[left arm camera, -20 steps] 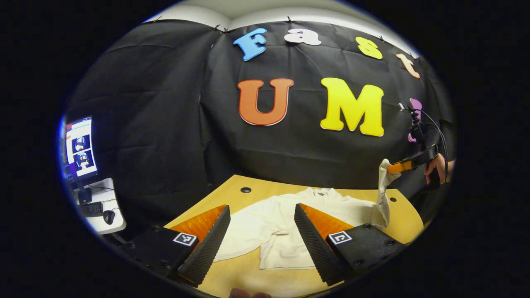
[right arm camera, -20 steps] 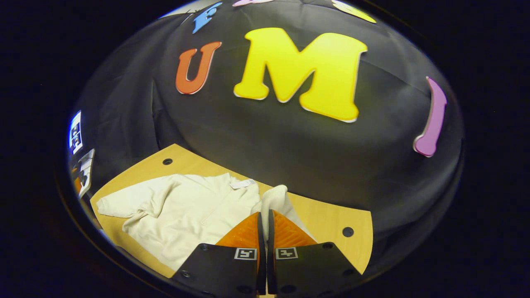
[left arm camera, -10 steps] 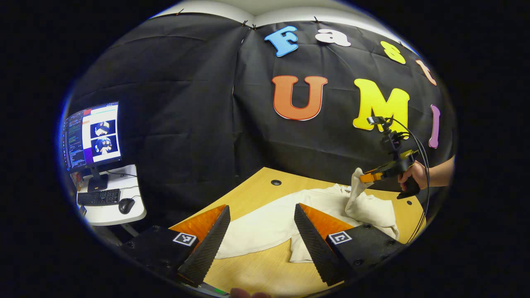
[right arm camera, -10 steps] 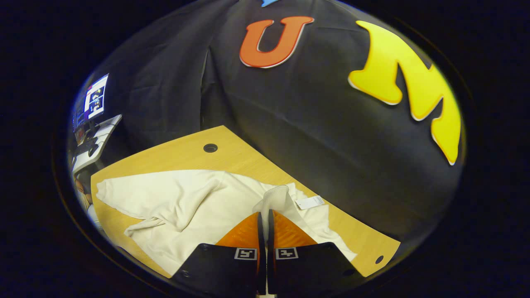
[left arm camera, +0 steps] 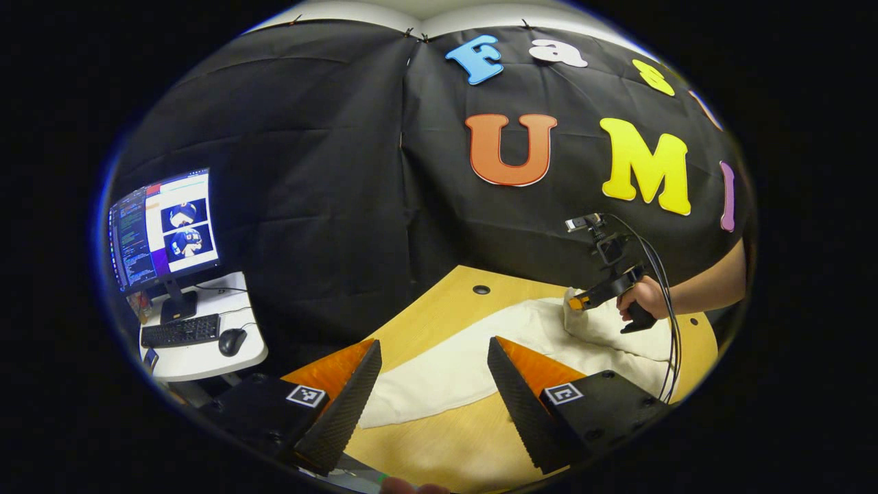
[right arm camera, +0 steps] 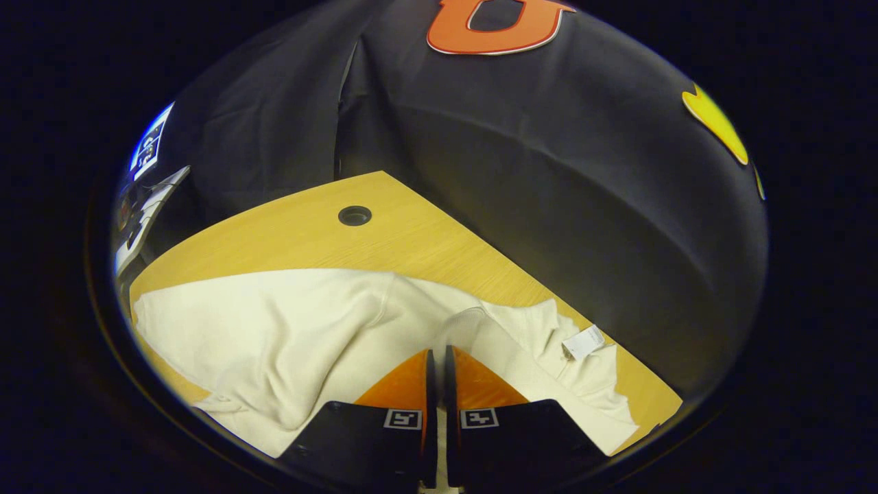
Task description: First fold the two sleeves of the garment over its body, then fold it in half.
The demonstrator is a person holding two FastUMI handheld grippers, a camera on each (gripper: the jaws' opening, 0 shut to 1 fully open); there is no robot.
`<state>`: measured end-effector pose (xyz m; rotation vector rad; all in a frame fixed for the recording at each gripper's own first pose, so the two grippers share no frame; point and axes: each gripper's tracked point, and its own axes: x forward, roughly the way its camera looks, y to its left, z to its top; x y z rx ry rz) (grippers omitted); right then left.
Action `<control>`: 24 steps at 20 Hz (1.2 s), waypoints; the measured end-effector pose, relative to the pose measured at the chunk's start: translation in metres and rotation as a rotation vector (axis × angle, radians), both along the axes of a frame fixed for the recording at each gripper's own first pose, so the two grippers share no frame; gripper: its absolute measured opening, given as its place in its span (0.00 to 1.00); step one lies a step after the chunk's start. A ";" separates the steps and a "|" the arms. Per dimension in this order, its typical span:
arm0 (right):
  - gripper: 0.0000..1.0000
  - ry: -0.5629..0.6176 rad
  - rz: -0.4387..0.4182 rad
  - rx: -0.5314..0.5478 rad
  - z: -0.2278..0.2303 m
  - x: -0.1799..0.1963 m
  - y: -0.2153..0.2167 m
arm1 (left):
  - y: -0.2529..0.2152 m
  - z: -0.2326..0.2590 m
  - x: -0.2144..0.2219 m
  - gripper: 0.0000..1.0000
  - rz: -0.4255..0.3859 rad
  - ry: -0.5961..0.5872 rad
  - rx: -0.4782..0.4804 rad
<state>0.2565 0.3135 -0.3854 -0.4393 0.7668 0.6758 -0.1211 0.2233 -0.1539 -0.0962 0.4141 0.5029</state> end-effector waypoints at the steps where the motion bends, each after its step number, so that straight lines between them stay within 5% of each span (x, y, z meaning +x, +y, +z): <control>1: 0.06 0.000 -0.012 0.001 -0.002 0.001 0.004 | 0.001 -0.002 -0.001 0.99 -0.003 0.003 -0.002; 5: 0.11 0.028 -0.053 0.066 0.002 -0.003 0.023 | 0.003 -0.006 0.000 0.99 -0.019 0.013 -0.003; 7: 0.23 0.018 -0.046 0.078 0.007 -0.006 0.029 | 0.001 -0.007 0.002 0.99 -0.036 0.007 -0.005; 8: 0.41 0.011 -0.043 0.086 0.011 -0.007 0.031 | -0.001 -0.008 0.003 0.99 -0.047 0.006 -0.004; 12: 0.77 0.012 -0.063 0.184 0.034 -0.018 0.044 | -0.002 -0.010 0.004 0.99 -0.081 0.010 0.006; 21: 0.80 -0.085 -0.180 0.301 0.109 -0.039 -0.002 | -0.005 -0.017 0.002 0.99 -0.154 -0.007 0.023; 24: 0.81 -0.114 -0.199 0.348 0.142 -0.078 -0.039 | -0.007 -0.023 0.002 0.99 -0.212 -0.007 0.056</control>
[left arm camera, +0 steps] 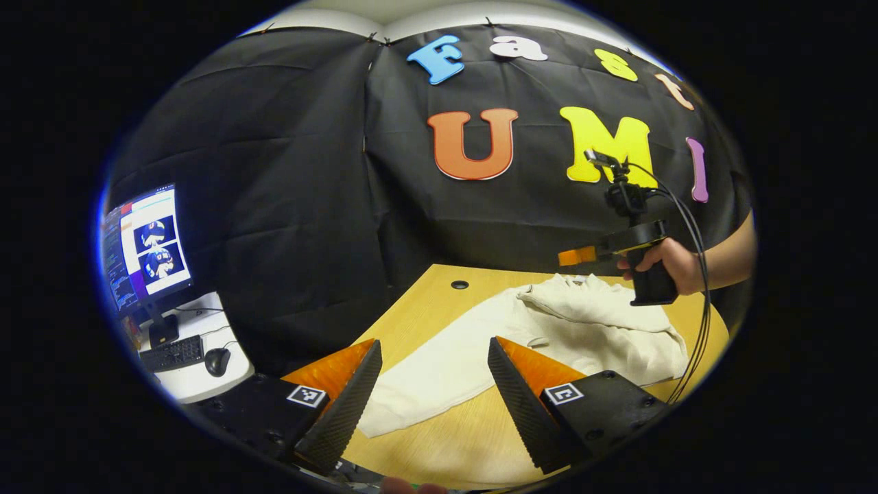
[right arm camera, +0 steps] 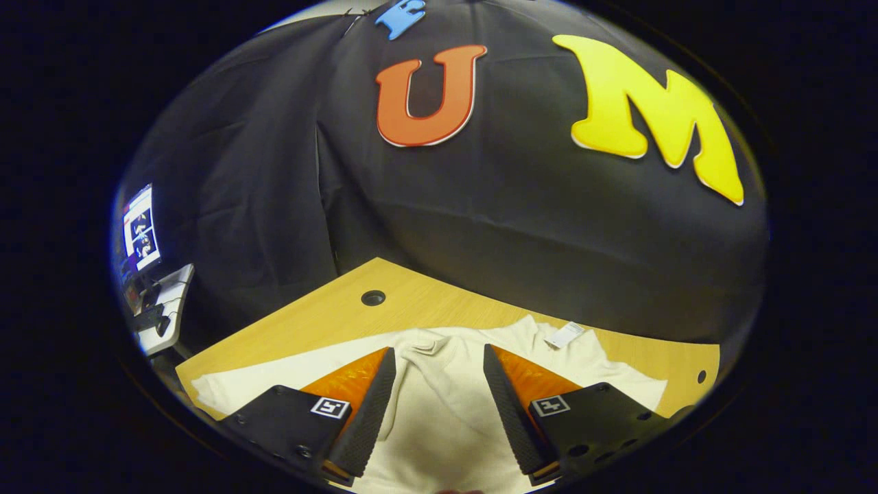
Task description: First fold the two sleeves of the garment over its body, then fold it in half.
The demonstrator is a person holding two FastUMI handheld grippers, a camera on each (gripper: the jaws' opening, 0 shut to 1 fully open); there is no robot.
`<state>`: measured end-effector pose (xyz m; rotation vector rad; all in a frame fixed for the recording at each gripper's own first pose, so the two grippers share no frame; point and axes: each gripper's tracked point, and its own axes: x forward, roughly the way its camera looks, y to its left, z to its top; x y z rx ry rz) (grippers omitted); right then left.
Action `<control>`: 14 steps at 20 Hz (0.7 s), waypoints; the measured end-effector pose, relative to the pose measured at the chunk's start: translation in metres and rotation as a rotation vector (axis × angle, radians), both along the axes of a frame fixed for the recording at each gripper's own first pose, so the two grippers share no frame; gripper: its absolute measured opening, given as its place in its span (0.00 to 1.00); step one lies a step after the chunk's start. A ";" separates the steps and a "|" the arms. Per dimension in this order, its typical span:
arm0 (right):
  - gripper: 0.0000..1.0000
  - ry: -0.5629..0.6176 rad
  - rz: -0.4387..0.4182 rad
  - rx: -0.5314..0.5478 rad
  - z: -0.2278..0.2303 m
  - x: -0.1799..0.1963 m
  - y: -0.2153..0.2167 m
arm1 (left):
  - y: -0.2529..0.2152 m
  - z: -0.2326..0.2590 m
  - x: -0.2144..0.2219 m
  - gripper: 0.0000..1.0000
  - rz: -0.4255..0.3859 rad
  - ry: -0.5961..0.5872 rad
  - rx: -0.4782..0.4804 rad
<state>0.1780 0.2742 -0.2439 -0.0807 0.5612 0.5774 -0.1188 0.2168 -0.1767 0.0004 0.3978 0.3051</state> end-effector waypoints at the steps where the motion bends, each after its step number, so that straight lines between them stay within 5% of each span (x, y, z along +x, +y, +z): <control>1: 0.80 -0.013 0.001 0.011 0.009 -0.015 -0.012 | 0.000 -0.004 -0.001 1.00 -0.021 0.006 0.009; 7: 0.83 -0.053 -0.085 0.047 0.056 -0.117 -0.092 | -0.010 -0.013 0.001 0.99 -0.155 0.001 0.061; 14: 0.83 -0.078 -0.083 0.034 0.081 -0.202 -0.125 | 0.015 -0.048 -0.016 0.99 -0.160 0.083 0.062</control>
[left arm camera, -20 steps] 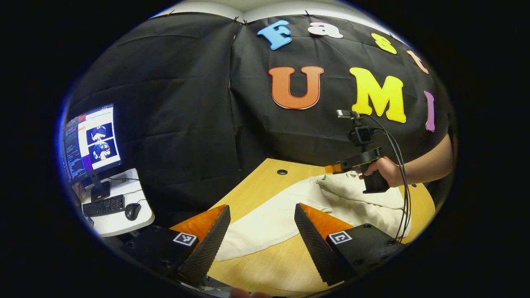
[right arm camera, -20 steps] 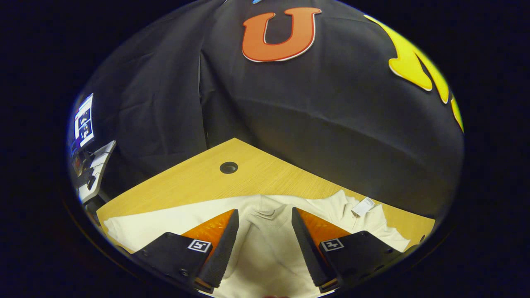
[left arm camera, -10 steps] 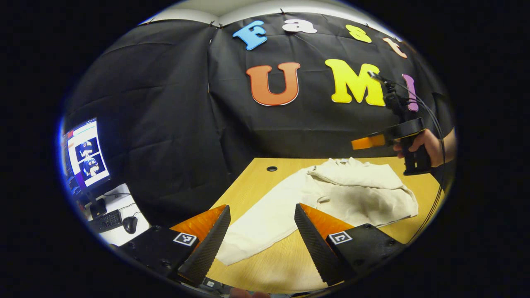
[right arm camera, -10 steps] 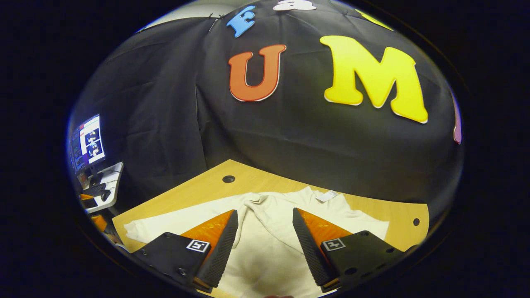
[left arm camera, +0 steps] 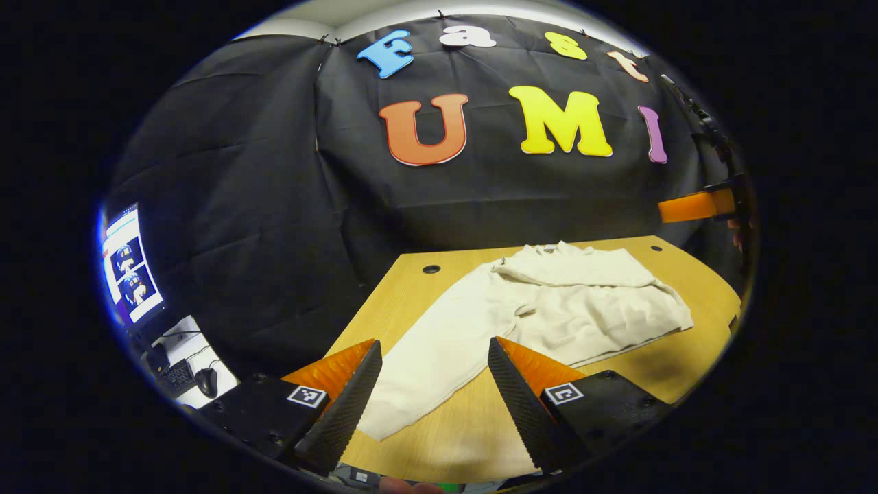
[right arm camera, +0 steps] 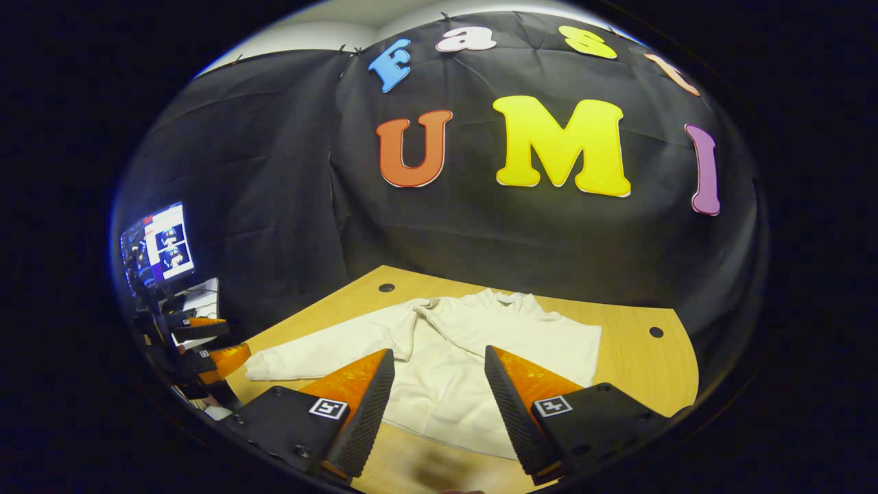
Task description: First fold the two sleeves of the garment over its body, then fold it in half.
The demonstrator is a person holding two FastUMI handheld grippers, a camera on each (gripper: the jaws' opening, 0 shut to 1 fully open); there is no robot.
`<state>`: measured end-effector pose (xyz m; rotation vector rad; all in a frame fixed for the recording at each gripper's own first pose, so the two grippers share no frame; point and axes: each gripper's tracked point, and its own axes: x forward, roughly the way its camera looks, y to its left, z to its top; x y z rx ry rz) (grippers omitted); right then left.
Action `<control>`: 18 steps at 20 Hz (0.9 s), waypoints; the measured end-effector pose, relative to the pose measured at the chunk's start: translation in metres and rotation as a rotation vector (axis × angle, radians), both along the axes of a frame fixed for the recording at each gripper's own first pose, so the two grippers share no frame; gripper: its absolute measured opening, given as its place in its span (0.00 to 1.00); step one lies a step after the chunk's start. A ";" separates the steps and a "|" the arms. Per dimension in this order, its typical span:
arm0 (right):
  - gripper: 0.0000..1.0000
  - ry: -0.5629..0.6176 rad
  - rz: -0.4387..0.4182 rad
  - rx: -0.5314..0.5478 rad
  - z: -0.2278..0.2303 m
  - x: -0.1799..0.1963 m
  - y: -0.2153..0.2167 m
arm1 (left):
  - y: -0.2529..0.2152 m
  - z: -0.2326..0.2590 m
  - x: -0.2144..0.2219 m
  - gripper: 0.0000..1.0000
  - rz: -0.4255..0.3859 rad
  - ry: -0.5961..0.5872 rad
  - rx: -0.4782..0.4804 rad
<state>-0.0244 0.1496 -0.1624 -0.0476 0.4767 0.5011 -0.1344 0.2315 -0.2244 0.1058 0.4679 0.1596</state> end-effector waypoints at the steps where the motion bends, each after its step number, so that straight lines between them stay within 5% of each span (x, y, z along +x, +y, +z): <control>1: 0.82 -0.010 0.007 -0.018 0.001 -0.001 -0.002 | 0.012 -0.008 -0.005 0.99 0.008 0.020 0.011; 6: 0.83 -0.033 -0.019 -0.013 0.016 0.005 -0.015 | 0.066 -0.048 -0.016 1.00 0.006 0.102 0.051; 18: 0.83 0.007 0.002 -0.037 0.010 -0.005 -0.020 | 0.102 -0.152 -0.036 1.00 0.019 0.294 -0.116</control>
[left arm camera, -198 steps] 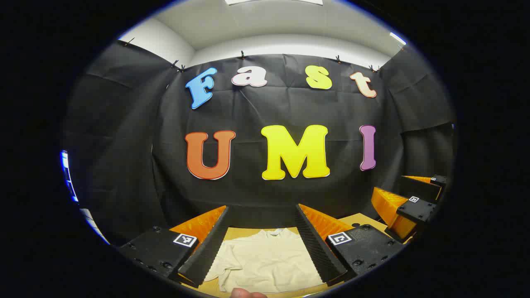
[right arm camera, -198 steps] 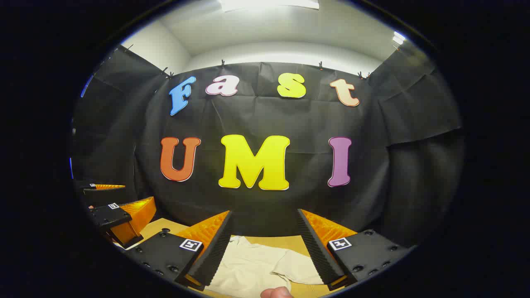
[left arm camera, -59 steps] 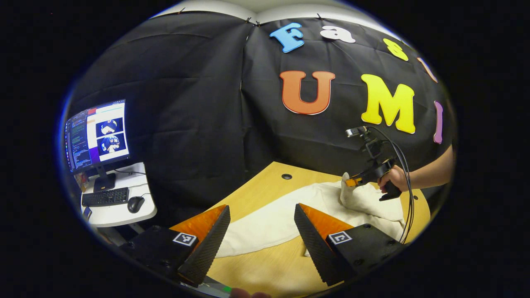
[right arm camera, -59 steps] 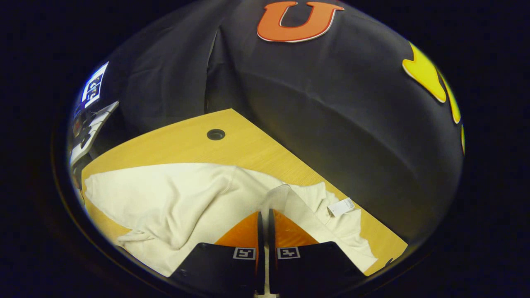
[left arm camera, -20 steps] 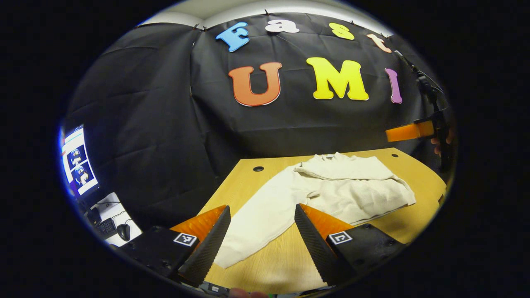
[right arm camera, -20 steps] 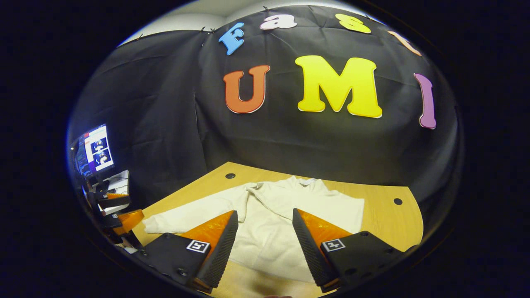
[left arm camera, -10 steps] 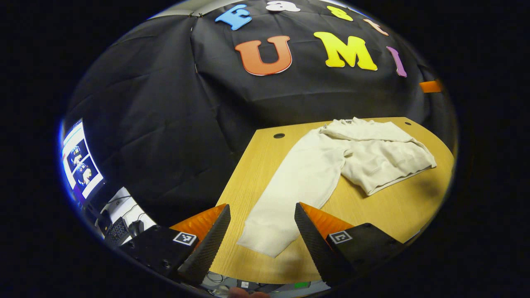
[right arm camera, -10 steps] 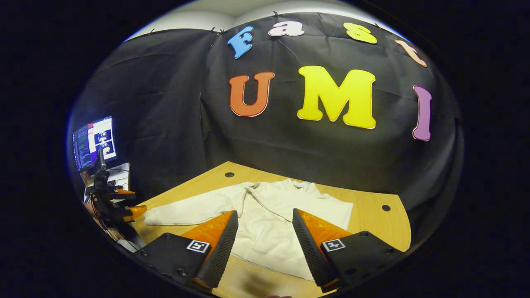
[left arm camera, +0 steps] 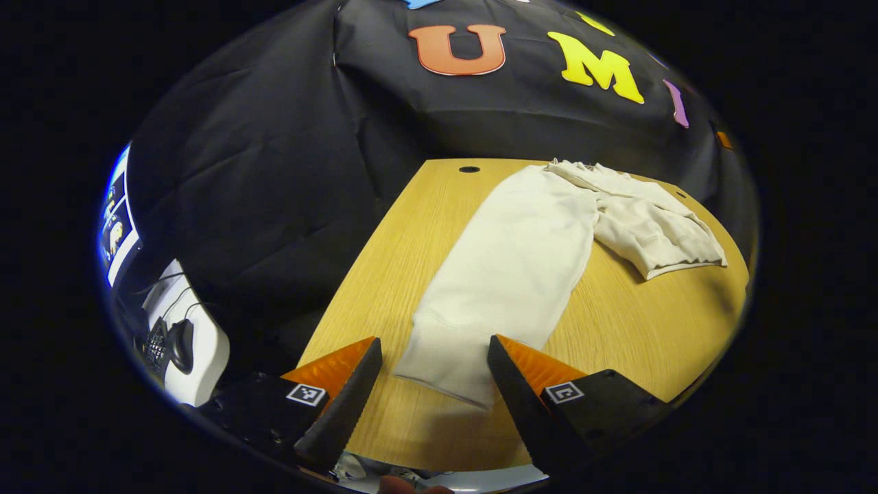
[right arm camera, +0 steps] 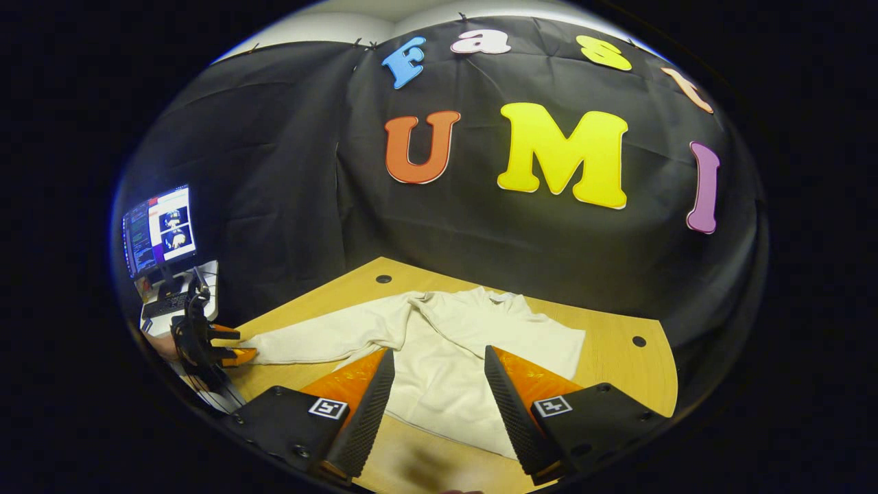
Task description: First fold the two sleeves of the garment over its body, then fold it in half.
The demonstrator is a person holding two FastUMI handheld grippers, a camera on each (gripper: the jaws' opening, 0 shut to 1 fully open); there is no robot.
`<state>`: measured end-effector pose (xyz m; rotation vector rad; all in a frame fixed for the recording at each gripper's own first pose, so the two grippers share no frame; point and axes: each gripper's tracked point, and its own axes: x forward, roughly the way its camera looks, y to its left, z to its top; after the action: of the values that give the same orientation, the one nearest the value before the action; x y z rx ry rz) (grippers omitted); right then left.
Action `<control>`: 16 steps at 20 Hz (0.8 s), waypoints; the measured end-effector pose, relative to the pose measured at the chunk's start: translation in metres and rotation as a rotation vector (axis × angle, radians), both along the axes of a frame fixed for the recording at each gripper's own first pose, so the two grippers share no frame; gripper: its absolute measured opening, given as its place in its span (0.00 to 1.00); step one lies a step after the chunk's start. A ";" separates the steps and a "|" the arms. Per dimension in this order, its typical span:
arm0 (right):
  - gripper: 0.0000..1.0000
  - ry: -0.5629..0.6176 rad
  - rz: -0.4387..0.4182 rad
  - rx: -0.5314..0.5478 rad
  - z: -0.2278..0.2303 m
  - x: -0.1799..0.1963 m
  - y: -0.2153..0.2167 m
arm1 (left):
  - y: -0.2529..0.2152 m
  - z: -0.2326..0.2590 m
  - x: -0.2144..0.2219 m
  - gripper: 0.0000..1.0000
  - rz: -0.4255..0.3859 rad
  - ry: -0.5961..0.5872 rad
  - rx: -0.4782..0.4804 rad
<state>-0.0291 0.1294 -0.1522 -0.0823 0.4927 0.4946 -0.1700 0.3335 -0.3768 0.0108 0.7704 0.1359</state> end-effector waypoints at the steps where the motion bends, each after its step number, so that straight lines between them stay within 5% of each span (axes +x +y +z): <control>1: 0.83 0.003 0.001 -0.004 -0.001 -0.002 0.000 | 0.000 0.000 0.001 1.00 0.010 -0.020 -0.024; 7: 0.83 -0.024 0.040 -0.012 0.017 -0.001 0.021 | -0.014 -0.004 0.003 0.92 -0.001 -0.064 -0.084; 12: 0.83 -0.030 0.074 -0.015 0.026 -0.002 0.034 | -0.028 0.005 0.010 0.24 0.030 -0.088 -0.150; 16: 0.82 -0.034 0.073 -0.004 0.030 -0.005 0.035 | -0.028 0.006 0.011 0.03 0.049 -0.062 -0.162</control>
<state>-0.0338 0.1643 -0.1225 -0.1123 0.4584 0.5629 -0.1588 0.3059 -0.3711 -0.1657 0.7178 0.1189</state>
